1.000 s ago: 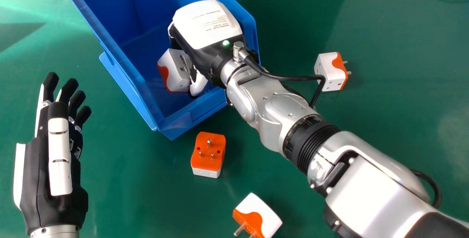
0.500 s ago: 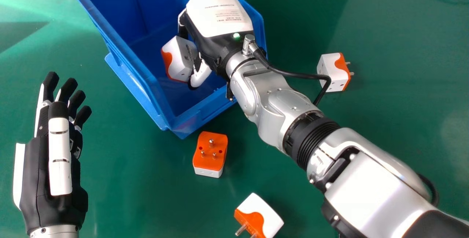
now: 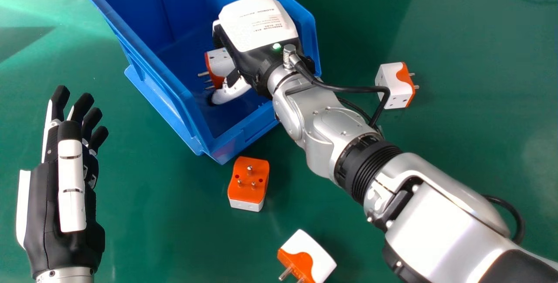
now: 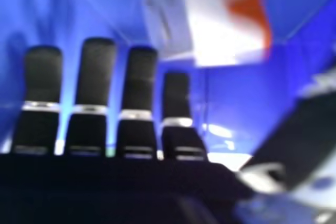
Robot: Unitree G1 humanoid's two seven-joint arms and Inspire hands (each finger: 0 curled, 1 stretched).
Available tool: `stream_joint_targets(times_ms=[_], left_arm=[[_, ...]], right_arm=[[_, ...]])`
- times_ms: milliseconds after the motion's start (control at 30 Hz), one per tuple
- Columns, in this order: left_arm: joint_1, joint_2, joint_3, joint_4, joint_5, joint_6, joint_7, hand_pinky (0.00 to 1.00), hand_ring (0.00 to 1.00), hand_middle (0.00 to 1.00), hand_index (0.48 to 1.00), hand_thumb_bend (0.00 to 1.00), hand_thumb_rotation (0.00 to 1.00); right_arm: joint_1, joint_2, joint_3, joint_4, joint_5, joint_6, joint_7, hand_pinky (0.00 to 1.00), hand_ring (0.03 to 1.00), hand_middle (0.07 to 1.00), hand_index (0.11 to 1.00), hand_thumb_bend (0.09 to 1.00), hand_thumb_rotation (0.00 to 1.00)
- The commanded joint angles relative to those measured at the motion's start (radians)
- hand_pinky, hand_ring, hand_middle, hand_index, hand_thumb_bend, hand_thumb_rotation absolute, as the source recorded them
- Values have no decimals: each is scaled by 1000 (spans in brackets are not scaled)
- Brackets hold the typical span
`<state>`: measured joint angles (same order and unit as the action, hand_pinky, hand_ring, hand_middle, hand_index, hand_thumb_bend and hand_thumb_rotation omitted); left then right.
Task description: Pick all objects and put in blue box
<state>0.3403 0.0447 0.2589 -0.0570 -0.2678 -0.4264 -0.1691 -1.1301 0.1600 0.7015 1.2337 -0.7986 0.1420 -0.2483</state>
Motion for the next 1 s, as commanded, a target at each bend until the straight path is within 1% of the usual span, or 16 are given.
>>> stream_joint_targets(times_ms=[0,100,200,300,433,533,667,700,767,900,933,967], left_arm=[[3,1,2,-19,5,-20,-2,942,938,944,972,504,895],[2,0,3,-18,5,-20,-1,941,939,946,973,504,894],[2,1,3,-18,10,-20,2,939,938,945,974,500,893],[0,0,4,-19,6,-16,3,938,936,944,974,501,895],[-2,2,5,-17,9,-19,3,936,935,943,974,498,897],[-4,2,6,-16,0,-15,0,935,933,942,973,497,895],[-7,6,7,-11,-1,-17,-4,940,936,944,975,497,894],[-8,6,7,-10,-3,-15,-5,940,936,944,975,497,894],[-11,5,7,-8,-4,-15,-4,939,937,944,973,497,892],[-12,2,4,-10,-1,-19,-4,930,933,940,966,494,884],[-14,2,3,-9,-4,-19,-6,930,933,940,966,494,884],[-16,3,3,-6,-7,-20,-10,928,932,939,965,496,879]], right_arm=[[-44,33,-6,-24,1,-2,-14,470,622,785,847,636,820],[-41,31,-9,-25,7,-9,-19,474,631,792,850,639,812],[-41,32,-11,-25,9,-9,-20,477,638,797,853,637,804],[-41,33,-11,-27,9,-8,-18,473,635,795,858,639,806],[-36,30,-22,-40,21,-24,-26,472,635,795,860,638,805],[-31,23,-22,-50,17,-40,-42,474,638,797,856,638,778],[-23,5,-9,-71,-5,-65,-83,494,667,807,851,649,703],[-22,0,-6,-76,-11,-69,-93,494,667,807,851,649,703],[-18,-9,-1,-91,-18,-73,-110,508,693,818,850,654,651],[-10,-27,3,-131,-24,-77,-124,551,737,842,850,659,532],[-7,-33,3,-147,-26,-75,-123,551,737,842,850,659,532],[-3,-39,2,-166,-30,-71,-121,561,745,846,851,659,493]])
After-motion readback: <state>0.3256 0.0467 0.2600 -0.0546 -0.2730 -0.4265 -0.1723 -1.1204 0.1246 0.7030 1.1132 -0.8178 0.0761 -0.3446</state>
